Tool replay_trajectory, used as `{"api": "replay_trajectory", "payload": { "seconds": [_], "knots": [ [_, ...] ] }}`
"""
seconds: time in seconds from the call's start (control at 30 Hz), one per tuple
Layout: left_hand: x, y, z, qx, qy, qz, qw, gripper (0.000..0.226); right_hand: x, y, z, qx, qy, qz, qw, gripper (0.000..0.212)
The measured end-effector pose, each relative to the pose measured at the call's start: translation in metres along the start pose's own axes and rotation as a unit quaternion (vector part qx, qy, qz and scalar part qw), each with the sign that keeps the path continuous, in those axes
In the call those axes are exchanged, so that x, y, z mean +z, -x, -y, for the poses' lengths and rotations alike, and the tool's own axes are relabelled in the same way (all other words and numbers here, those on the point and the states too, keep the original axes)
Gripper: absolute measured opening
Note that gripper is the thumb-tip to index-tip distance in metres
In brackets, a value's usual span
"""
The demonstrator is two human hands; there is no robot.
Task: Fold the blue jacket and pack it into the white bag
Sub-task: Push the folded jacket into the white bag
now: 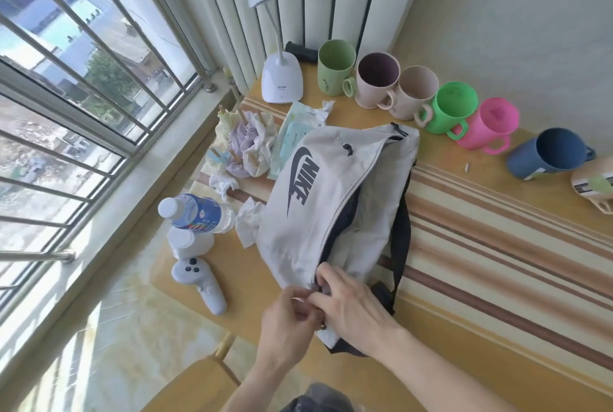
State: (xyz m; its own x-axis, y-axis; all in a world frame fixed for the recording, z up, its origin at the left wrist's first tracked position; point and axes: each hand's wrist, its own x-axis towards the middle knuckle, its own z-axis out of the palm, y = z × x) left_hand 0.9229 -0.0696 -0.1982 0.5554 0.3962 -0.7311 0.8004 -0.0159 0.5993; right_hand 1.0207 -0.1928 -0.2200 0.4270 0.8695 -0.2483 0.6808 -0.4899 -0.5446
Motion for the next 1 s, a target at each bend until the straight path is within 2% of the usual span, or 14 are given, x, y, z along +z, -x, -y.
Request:
{"api": "replay_trajectory", "payload": {
  "seconds": [0.07,0.13,0.17,0.23,0.3,0.37,0.43,0.53,0.57,0.67,0.77,0.8,0.93,1.0],
  "knots": [
    [-0.008,-0.001,-0.002,-0.043,0.134,0.036,0.989,0.028,0.007,0.002,-0.006,-0.013,0.026,-0.022,0.999,0.019],
    [-0.017,0.005,-0.008,-0.046,0.212,0.052,0.975,0.031,0.001,0.008,-0.008,-0.011,0.007,-0.052,0.999,0.014],
    [-0.021,0.009,-0.010,-0.017,0.195,0.039,0.980,0.030,-0.006,0.012,-0.006,-0.011,-0.020,-0.059,0.998,0.009],
    [-0.024,0.006,-0.009,0.107,0.021,-0.030,0.994,0.028,-0.024,0.015,0.003,0.000,-0.097,-0.071,0.993,0.017],
    [-0.020,-0.003,-0.009,0.219,-0.170,-0.075,0.958,0.028,-0.043,0.015,0.013,0.015,-0.161,-0.092,0.983,0.021],
    [-0.012,-0.012,-0.011,0.273,-0.234,-0.099,0.928,0.019,-0.060,0.012,0.015,0.021,-0.164,-0.106,0.980,0.025],
    [-0.004,-0.016,-0.011,0.282,-0.278,-0.125,0.910,0.029,-0.076,0.001,0.002,0.038,-0.133,-0.148,0.979,0.026],
    [-0.003,-0.017,0.003,0.271,-0.309,-0.133,0.902,0.034,-0.112,-0.035,-0.040,0.110,-0.083,-0.228,0.964,0.015],
    [-0.005,-0.018,0.008,0.263,-0.311,-0.139,0.903,0.034,-0.123,-0.050,-0.059,0.147,-0.060,-0.248,0.955,0.015],
    [-0.007,-0.026,0.017,0.261,-0.315,-0.139,0.902,0.033,-0.146,-0.089,-0.112,0.278,-0.048,-0.285,0.916,0.031],
    [-0.002,-0.029,0.015,0.270,-0.316,-0.126,0.901,0.028,-0.137,-0.097,-0.119,0.329,-0.061,-0.305,0.892,0.026],
    [0.001,-0.028,0.015,0.271,-0.307,-0.129,0.903,0.027,-0.128,-0.092,-0.110,0.327,-0.064,-0.298,0.894,0.025],
    [0.011,-0.008,0.025,0.275,-0.280,-0.146,0.908,0.018,-0.066,-0.035,-0.042,0.247,-0.068,-0.180,0.950,0.062],
    [0.016,0.006,0.038,0.269,-0.301,-0.133,0.905,0.032,-0.026,0.001,-0.012,0.205,-0.017,-0.083,0.975,0.066]
  ]
}}
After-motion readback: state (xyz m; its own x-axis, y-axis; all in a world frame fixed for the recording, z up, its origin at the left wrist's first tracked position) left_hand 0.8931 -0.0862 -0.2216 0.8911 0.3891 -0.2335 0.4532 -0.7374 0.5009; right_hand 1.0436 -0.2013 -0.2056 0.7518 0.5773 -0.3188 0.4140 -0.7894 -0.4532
